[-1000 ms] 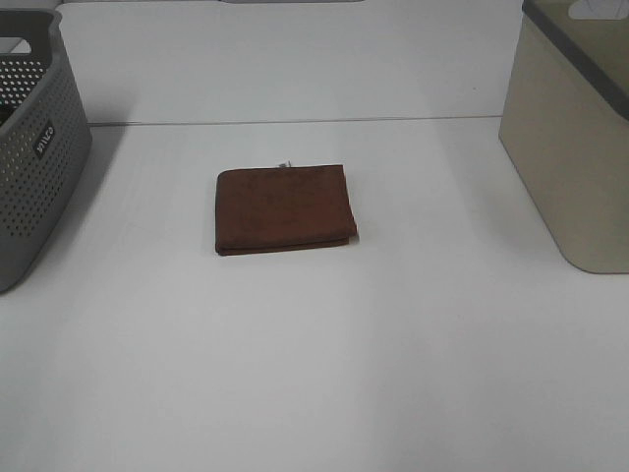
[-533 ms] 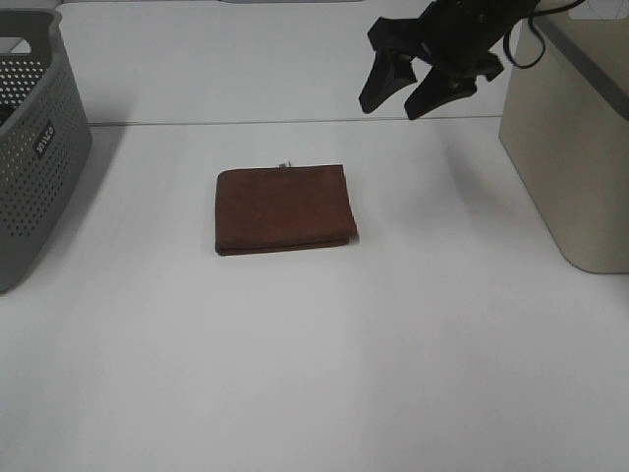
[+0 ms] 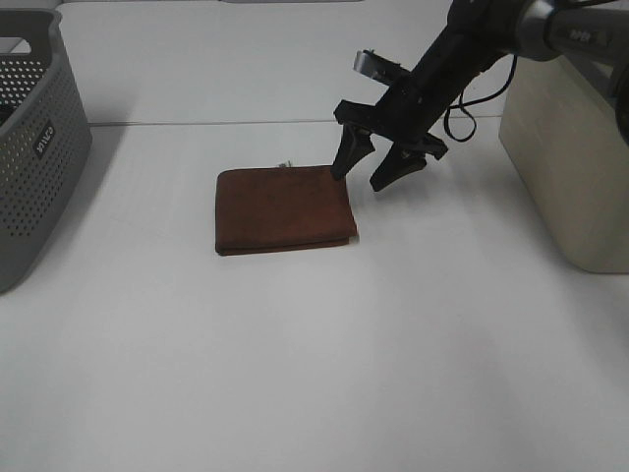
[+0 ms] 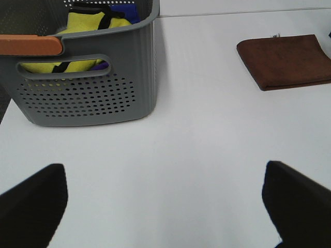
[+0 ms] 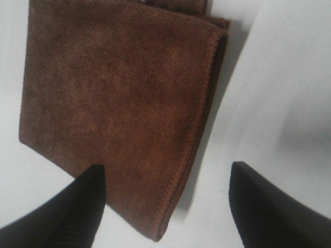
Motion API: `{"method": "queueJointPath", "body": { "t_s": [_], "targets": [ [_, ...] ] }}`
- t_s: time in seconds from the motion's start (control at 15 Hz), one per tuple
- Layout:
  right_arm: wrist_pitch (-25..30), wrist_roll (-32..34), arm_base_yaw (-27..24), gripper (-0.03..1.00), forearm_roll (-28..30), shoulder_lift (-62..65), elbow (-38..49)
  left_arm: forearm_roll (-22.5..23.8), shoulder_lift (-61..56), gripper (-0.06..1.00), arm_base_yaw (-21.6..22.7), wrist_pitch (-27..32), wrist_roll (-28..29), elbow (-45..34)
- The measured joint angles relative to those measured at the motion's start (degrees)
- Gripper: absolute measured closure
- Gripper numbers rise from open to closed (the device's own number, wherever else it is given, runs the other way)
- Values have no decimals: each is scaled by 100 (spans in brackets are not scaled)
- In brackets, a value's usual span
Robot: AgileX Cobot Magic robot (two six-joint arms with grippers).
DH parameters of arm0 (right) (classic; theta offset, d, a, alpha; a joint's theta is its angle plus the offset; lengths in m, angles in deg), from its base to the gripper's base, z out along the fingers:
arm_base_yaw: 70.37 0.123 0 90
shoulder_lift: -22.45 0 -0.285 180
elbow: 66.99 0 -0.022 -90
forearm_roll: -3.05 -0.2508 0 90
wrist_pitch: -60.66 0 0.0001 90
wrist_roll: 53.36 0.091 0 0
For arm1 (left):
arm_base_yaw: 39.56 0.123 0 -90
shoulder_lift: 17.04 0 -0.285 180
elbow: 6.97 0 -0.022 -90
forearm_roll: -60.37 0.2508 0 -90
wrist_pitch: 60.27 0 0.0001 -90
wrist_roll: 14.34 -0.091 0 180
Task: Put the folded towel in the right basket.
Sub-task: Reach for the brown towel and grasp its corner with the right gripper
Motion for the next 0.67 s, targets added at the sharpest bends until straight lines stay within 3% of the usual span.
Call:
{"method": "queueJointPath", "body": {
  "t_s": [0.33,0.67],
  "targets": [
    [29,6,-201,32,-309,-498,-160,0,0,-3,0,0,0,0],
    [-74,-189,74,32,-819,-642,-195,0,0,-3,0,0,0,0]
  ]
}}
